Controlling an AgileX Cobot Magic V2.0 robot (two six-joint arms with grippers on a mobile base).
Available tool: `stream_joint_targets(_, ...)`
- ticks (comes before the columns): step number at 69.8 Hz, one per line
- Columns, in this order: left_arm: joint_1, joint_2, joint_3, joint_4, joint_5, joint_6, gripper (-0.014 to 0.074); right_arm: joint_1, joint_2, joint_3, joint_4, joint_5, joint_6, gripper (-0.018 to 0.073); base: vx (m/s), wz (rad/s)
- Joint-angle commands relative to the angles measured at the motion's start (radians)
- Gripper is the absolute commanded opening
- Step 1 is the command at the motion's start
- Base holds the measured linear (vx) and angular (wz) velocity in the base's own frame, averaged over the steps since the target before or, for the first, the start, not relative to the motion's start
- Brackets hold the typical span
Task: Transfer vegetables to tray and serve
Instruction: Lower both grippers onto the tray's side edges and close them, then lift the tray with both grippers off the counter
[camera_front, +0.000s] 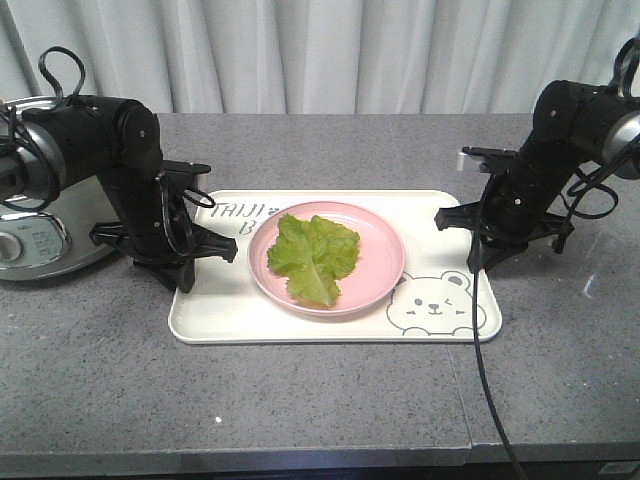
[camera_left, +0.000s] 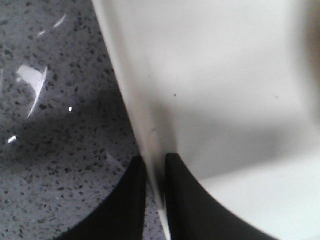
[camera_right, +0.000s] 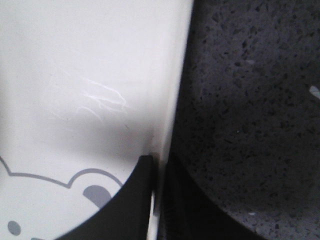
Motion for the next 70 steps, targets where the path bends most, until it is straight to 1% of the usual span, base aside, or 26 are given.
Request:
stream_joint_targets(1,-0.016,-0.055,-0.019,-0.104,-0.018,0.048,-0.0007,0.001,-0.051,-0.025,0.022,0.051,-0.022,-0.0011,0.0,0.0)
stream_joint_targets(26,-0.016,-0.11,-0.021,-0.1,-0.055,0.048,-0.0007,0.001,-0.094,-0.028,0.04,0.025,-0.024,-0.001,0.0,0.0)
stream_joint_targets(56,-0.016,-0.198,-0.024,-0.1,-0.057,0.055,-0.0007,0.001,-0.174,-0.028,0.055,0.017,-0.024,-0.001,0.0,0.0)
stream_joint_targets(70,-0.016,-0.229,-0.024,-0.101,-0.038,0.055,-0.0007,0.001,-0.225,-0.028,0.066,0.02,-0.026,-0.001,0.0,0.0)
